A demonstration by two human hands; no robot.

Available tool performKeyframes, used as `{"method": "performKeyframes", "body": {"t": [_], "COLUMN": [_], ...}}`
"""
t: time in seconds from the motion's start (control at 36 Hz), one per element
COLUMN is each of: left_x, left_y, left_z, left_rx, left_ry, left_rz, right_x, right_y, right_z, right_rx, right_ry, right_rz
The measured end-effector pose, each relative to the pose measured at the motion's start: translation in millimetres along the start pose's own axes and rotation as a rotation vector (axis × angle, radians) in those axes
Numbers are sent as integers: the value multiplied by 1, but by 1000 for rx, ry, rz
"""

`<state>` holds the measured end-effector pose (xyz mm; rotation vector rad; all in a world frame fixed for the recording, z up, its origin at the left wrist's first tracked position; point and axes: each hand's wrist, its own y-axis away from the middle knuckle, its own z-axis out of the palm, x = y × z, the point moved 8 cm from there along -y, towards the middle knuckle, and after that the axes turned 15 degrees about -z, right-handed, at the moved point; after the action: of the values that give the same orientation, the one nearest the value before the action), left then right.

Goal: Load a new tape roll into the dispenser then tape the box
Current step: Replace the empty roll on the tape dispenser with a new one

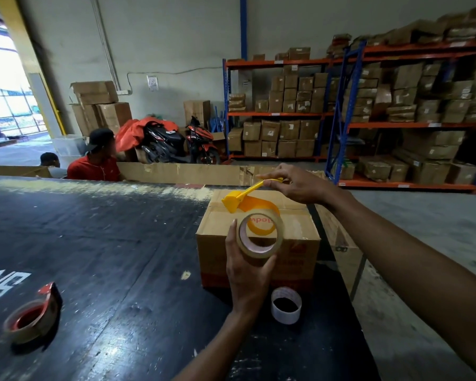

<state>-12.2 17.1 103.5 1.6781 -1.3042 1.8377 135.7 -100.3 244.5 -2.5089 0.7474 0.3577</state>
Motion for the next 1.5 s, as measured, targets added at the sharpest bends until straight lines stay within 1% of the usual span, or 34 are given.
{"method": "performKeyframes", "body": {"t": [0.11, 0.28, 0.53, 0.58, 0.67, 0.75, 0.83, 0.94, 1.0, 1.06, 1.14, 1.22, 1.28, 1.33, 1.39, 1.5], "left_x": [17, 19, 24, 28, 34, 35, 36, 45, 45, 41, 34, 26, 27, 31, 35, 41], "left_y": [-9, -16, -21, -24, -27, -28, -22, -9, -9, -11, -10, -13, -21, -29, -36, -44], "left_z": [8, 14, 18, 18, 18, 23, 28, 36, 40, 41, 31, 15, 6, 0, -4, -14], "left_rx": [31, 75, 136, 164, 194, 197, 193, 182, 167, 91, -43, -71, -41, -14, 6, 70], "left_ry": [11, 23, 27, 21, 16, -2, -5, 10, 38, 81, 135, 66, -2, -18, -27, -136], "left_rz": [13, 18, 36, 51, 68, 73, 70, 64, 28, 8, 52, 131, 171, 198, 234, 319], "right_x": [-8, -12, -22, -20, -16, -15, -18, -22, -23, -23, -23, -22, -22, -24, -27, -31], "right_y": [3, 9, 22, 26, 30, 30, 24, 15, 11, 10, 12, 16, 18, 17, 14, 10], "right_z": [-1, -12, -21, -18, -1, 9, 10, 14, 16, 18, 14, 11, 12, 14, 15, 14], "right_rx": [-10, -17, -11, -38, -165, -263, -296, -287, -260, -257, -288, -335, -347, -351, -359, -365], "right_ry": [-15, -17, -208, -255, -324, -262, -138, 64, 69, 46, 19, -41, -83, -106, -111, -106], "right_rz": [-8, -11, -11, 3, 92, 151, 195, 200, 174, 148, 136, 136, 130, 122, 106, 91]}}
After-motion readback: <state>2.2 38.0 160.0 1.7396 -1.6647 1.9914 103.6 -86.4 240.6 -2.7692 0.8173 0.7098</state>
